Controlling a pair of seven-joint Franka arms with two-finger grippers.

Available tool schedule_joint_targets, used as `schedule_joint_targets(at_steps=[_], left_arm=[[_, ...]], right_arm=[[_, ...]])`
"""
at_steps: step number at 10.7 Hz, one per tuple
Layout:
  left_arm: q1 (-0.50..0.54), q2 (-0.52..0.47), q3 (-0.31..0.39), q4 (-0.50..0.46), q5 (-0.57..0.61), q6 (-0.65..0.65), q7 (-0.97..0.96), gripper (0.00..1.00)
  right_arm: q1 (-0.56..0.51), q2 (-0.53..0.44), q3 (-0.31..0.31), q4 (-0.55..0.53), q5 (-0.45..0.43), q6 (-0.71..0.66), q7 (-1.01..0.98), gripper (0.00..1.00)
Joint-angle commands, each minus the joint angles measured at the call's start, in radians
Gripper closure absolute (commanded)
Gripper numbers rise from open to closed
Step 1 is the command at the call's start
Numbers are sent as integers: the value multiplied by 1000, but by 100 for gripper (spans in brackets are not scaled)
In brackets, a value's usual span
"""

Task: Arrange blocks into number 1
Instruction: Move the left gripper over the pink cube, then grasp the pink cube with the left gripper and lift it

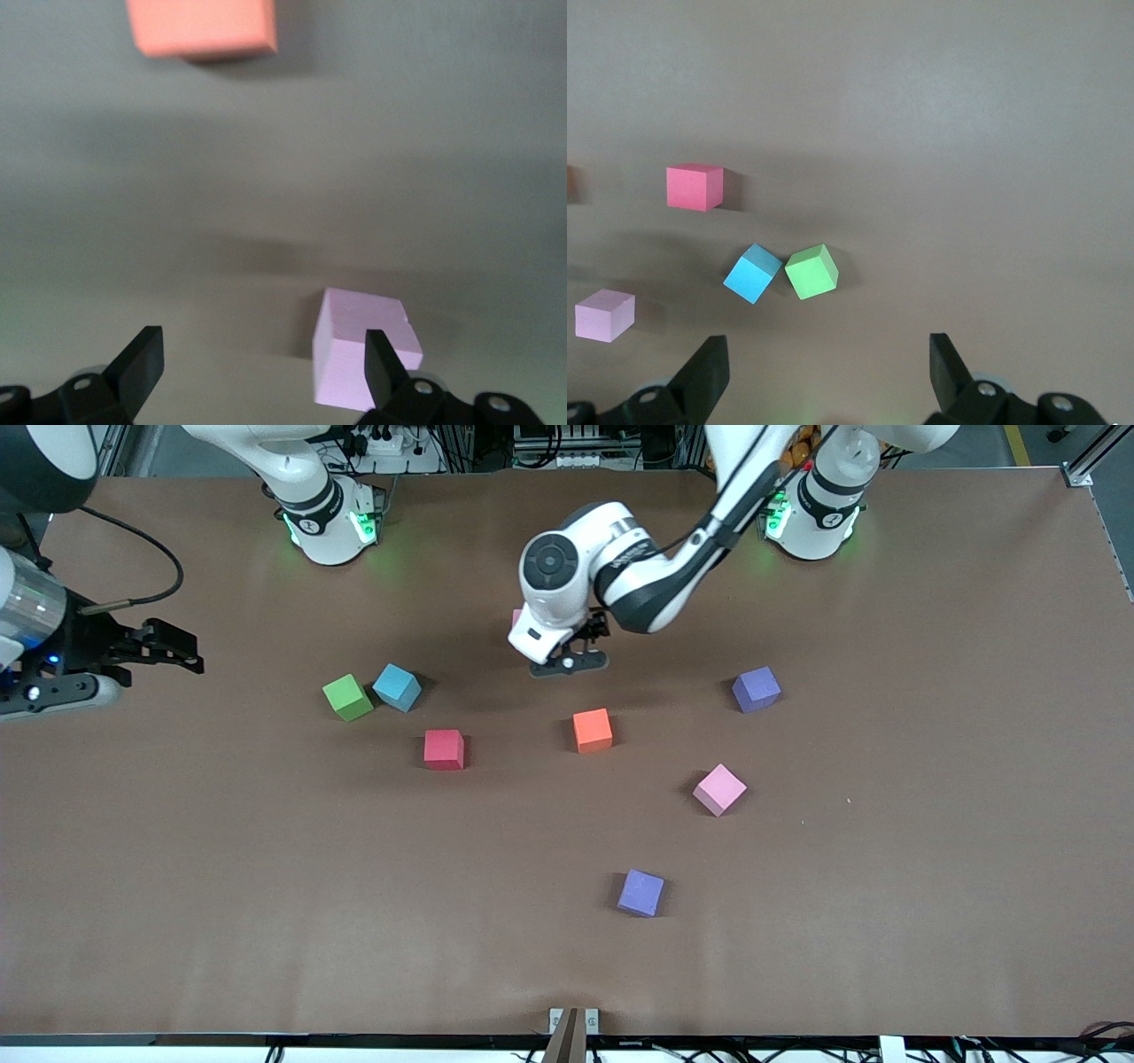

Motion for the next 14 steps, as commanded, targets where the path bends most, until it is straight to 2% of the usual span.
schedule_joint_targets(at_steps=[1, 3, 6, 14], left_arm=[[-76, 52, 11, 17, 70, 81, -122, 0], [-148, 70, 13, 11, 91, 145, -176, 0], [-193, 81, 13, 9, 143, 173, -210, 0], [-169, 95, 16, 12, 188, 168, -192, 0]], right_arm=[[7, -24, 0, -92, 15, 62, 1, 0], [19, -24, 0, -114, 15, 88, 1, 0], [18, -23, 0, -114, 15, 82, 1, 0], [18, -23, 0, -114, 15, 85, 1, 0]])
